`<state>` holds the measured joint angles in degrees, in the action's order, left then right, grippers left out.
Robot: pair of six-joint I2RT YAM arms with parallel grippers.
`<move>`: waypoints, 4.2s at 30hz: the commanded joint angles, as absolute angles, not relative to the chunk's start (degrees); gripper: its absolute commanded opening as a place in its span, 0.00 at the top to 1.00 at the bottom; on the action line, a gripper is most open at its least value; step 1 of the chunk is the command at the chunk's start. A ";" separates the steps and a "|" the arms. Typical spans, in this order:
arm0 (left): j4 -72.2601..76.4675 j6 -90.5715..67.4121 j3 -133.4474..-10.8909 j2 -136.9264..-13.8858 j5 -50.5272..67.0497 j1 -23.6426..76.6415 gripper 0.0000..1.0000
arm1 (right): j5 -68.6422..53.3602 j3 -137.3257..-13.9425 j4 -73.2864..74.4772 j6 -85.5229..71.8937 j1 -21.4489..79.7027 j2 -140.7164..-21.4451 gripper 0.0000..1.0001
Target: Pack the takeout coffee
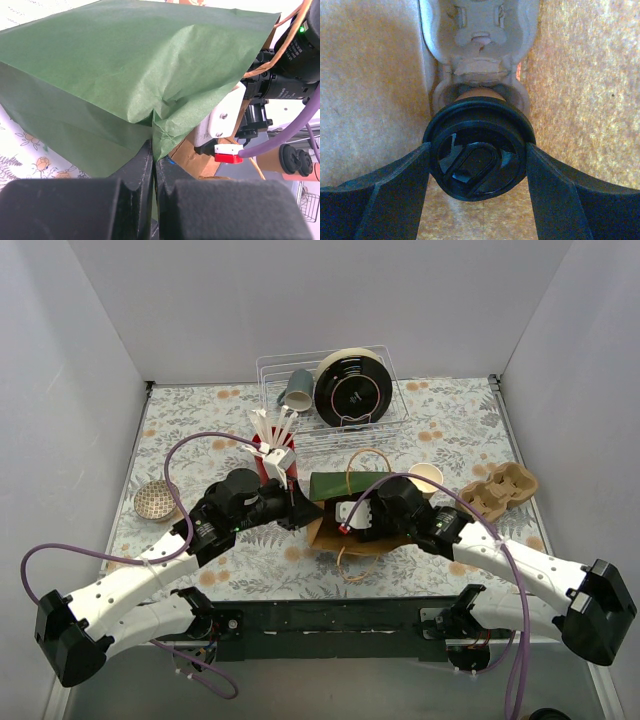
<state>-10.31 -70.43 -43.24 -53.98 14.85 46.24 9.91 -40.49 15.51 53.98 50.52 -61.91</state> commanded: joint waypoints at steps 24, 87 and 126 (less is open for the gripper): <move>-10.90 -72.25 -46.58 -53.97 18.19 46.49 1.00 | 12.66 -44.47 15.11 55.73 49.22 -70.31 0.92; -18.11 -74.88 -52.91 -58.19 15.73 46.49 1.00 | 9.50 -49.92 18.89 48.17 48.78 -66.10 0.04; -19.78 -74.97 -53.53 -58.80 16.61 46.49 1.00 | 9.23 -57.22 25.58 45.26 48.78 -63.81 0.02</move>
